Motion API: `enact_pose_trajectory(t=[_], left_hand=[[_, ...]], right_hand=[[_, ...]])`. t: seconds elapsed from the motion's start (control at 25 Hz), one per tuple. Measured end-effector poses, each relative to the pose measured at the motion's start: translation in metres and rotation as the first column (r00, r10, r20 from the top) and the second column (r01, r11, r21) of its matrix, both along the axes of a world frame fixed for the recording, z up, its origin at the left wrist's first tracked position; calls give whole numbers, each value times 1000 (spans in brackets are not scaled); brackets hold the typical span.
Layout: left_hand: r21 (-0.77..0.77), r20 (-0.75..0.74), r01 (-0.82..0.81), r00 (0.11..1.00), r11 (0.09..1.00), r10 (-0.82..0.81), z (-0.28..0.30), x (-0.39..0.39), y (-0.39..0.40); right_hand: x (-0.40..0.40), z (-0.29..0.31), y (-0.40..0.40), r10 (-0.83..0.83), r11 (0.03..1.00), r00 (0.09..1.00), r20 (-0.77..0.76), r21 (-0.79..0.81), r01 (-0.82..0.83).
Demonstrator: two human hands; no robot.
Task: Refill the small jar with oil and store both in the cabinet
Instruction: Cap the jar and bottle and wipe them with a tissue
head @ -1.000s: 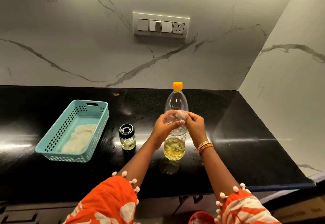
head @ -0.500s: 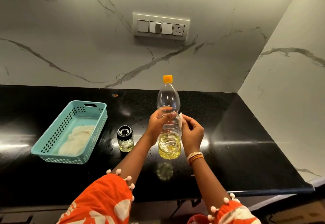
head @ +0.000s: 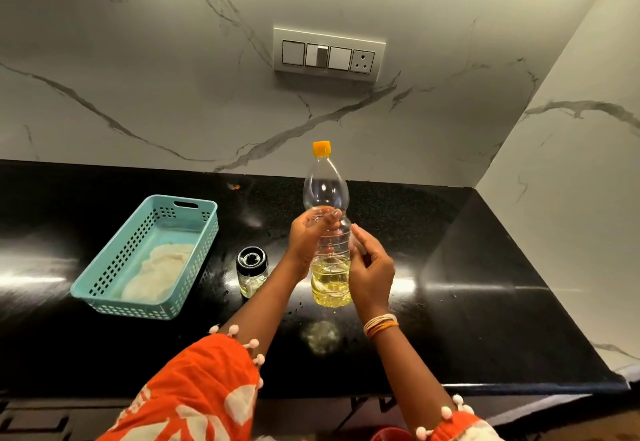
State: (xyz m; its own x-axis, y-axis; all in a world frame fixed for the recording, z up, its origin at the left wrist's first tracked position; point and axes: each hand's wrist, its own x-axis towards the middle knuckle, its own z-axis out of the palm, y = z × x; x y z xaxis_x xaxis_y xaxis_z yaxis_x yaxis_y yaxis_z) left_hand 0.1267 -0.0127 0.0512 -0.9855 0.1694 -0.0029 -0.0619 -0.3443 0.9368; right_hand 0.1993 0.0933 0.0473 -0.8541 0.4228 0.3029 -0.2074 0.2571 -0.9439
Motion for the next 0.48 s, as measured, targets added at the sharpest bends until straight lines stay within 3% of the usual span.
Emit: enact_pose_trajectory(t=[0.08, 0.24, 0.48], left_hand=[[6, -1, -5, 1000, 1000, 5, 4, -1, -1], [-61, -20, 50, 998, 997, -52, 6, 0, -7], [-71, -10, 130, 991, 989, -131, 6, 8, -7]], right_hand=[[10, -16, -4, -35, 999, 998, 61, -1, 35], [11, -37, -1, 7, 999, 929, 371, -46, 11], [-13, 7, 1, -46, 995, 993, 111, -88, 56]])
